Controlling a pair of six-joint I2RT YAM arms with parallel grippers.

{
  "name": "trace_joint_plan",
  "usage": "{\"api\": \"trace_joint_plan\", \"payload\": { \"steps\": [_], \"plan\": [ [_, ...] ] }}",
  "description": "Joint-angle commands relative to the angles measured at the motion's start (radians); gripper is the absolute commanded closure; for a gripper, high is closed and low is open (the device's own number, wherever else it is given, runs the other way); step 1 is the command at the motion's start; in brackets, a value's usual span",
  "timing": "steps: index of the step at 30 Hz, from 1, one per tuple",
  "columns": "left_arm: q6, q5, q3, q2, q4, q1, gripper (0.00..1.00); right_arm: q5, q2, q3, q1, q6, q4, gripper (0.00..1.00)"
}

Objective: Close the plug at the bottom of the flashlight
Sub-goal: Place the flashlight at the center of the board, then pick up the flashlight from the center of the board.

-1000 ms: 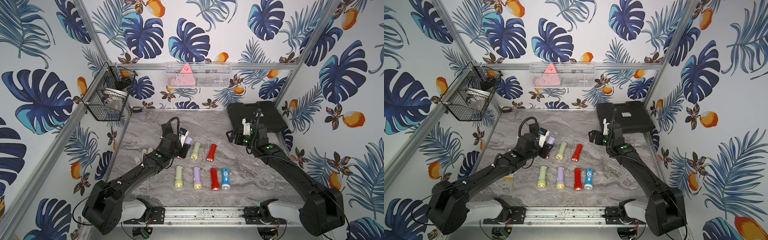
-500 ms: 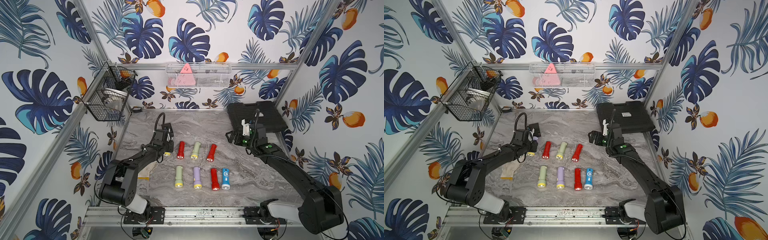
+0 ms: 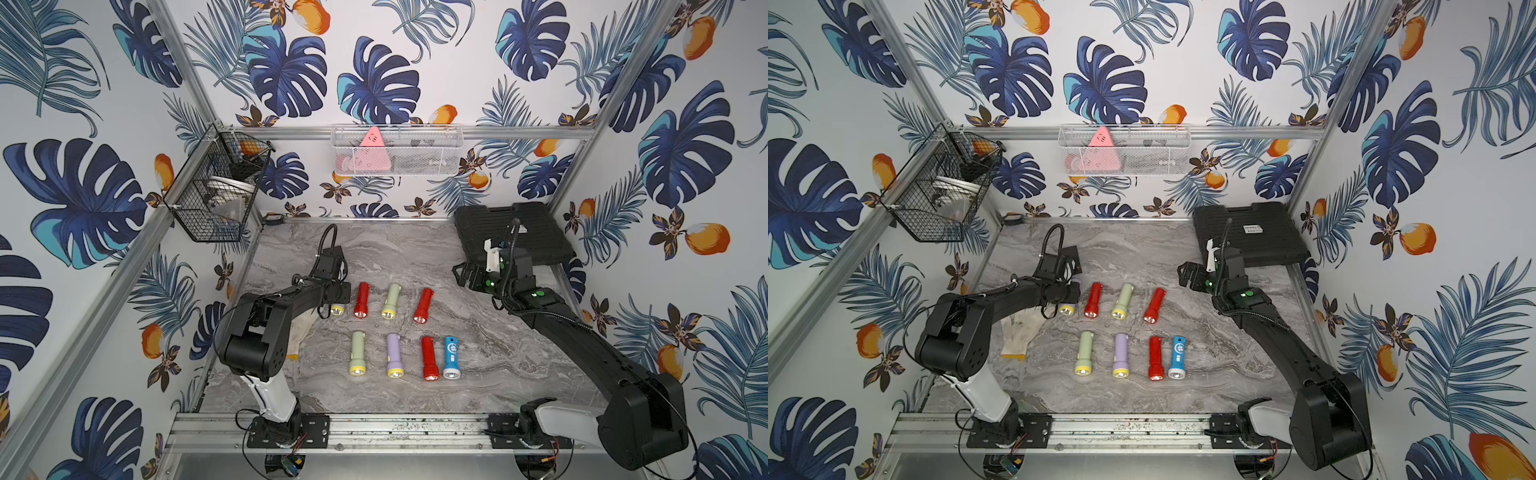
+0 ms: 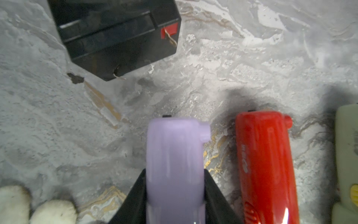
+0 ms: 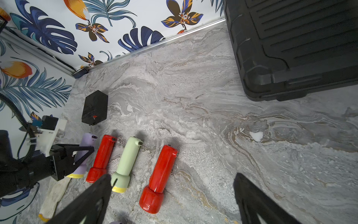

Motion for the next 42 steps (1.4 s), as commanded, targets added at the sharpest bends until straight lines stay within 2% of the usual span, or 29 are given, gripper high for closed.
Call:
{"api": "trace_joint_plan", "payload": {
  "steps": [1,9,10,12,16,17,18,22,24,33,42],
  "plan": [
    [-0.018,0.000,0.024,0.017,-0.082,0.001,1.00,0.011,-0.007,-0.003,0.000,0.006,0.010,0.00],
    [-0.021,-0.016,0.038,0.043,-0.111,0.004,0.94,0.015,-0.016,-0.006,-0.001,0.005,0.011,0.00],
    [-0.024,-0.015,0.039,0.043,-0.112,0.003,0.90,0.018,-0.021,-0.008,-0.001,0.005,0.012,0.00],
    [-0.028,-0.009,0.040,0.044,-0.115,0.005,0.72,0.020,-0.030,-0.013,-0.001,0.004,0.015,0.00],
    [-0.032,-0.013,0.041,0.037,-0.123,0.005,0.68,0.002,-0.050,-0.021,-0.001,-0.002,0.024,0.00],
    [-0.031,-0.014,0.040,0.034,-0.124,0.006,0.52,0.001,-0.057,-0.025,-0.001,-0.003,0.028,0.00],
    [-0.030,-0.017,0.043,0.031,-0.128,0.006,0.47,0.001,-0.062,-0.028,-0.001,-0.004,0.031,0.00],
    [-0.021,-0.022,0.059,0.007,-0.150,0.007,0.44,0.003,-0.081,-0.030,-0.001,-0.007,0.030,0.00],
    [-0.021,-0.024,0.068,-0.012,-0.157,0.009,0.25,-0.001,-0.087,-0.032,-0.001,-0.004,0.034,0.00],
    [-0.028,0.007,0.133,-0.183,-0.300,0.009,0.25,-0.014,-0.093,-0.034,-0.001,0.003,0.033,0.00],
    [-0.095,0.092,0.035,-0.425,-0.475,-0.017,0.24,0.000,-0.081,-0.033,-0.001,0.018,0.026,0.00]
  ]
}}
